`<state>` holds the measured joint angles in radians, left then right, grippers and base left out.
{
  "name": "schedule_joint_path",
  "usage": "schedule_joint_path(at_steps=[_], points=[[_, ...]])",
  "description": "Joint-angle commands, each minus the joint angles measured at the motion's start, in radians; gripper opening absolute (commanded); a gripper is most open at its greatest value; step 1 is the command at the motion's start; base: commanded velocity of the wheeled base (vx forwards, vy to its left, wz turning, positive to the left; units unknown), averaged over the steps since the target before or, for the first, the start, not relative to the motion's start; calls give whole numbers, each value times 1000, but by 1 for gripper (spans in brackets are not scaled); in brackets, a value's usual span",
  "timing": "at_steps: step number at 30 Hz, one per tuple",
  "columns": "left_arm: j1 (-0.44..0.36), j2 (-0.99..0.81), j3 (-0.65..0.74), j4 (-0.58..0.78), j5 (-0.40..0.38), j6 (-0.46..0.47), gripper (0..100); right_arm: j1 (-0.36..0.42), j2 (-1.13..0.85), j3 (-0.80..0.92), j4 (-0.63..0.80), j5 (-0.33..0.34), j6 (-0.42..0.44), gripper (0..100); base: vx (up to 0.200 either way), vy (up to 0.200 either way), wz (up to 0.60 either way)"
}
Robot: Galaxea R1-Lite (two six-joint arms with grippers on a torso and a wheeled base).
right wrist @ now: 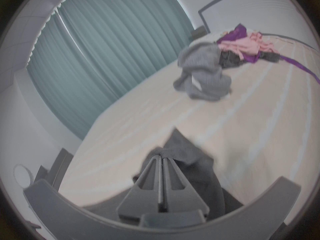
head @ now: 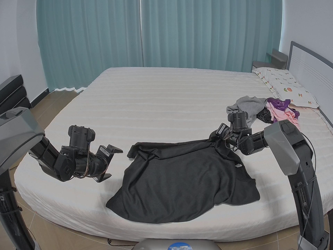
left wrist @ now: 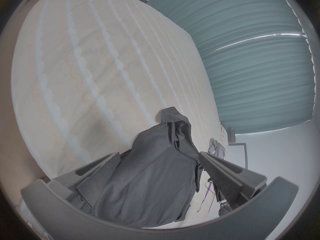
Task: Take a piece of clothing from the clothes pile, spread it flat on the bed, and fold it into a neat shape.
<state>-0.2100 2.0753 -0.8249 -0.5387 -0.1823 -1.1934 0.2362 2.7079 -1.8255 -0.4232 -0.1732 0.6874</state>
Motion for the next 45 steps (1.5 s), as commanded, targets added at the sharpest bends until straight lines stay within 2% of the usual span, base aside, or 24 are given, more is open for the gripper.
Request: schedule_joint_path(at_steps=[1, 8, 9, 14, 22, 27, 31, 32, 33, 39, 45], points=[[-3, 5, 53, -63, 0, 0, 100, -3, 67, -123, -85, -72, -9, 0, 0, 0, 0], [-8, 34, 96, -158, -11, 2, 100, -6, 93, -127, -108, -75, -85, 0, 0, 0, 0], [-8, 35, 101, -162, -14, 2, 100, -8, 96, -123, -108, -75, -94, 100, 0, 0, 0], [-5, 32, 115, -167, -48, 0, 100, -14, 93, -92, -101, -75, -106, 100, 0, 0, 0], [4, 26, 133, -172, -97, -2, 100, -77, -115, 262, -197, -42, -48, 100, 0, 0, 0], [6, 23, 167, -222, -118, -3, 100, -98, -341, 687, -407, 75, 7, 100, 0, 0, 0], [6, 5, 191, -247, -141, -5, 100, -80, -459, 967, -591, 95, 67, 100, 0, 0, 0], [6, 5, 193, -247, -143, -5, 100, -80, -464, 976, -597, 95, 70, 100, 0, 0, 0], [8, -14, 207, -247, -170, -6, 100, -67, -513, 1083, -667, 103, 106, 100, 0, 0, 0], [12, -60, 306, -251, -189, -8, 100, -71, -611, 1339, -770, 136, 215, 100, 0, 0, 0], [1, -133, 452, -325, -213, -17, 100, -86, -577, 1476, -924, 176, 334, 100, 0, 0, 0]])
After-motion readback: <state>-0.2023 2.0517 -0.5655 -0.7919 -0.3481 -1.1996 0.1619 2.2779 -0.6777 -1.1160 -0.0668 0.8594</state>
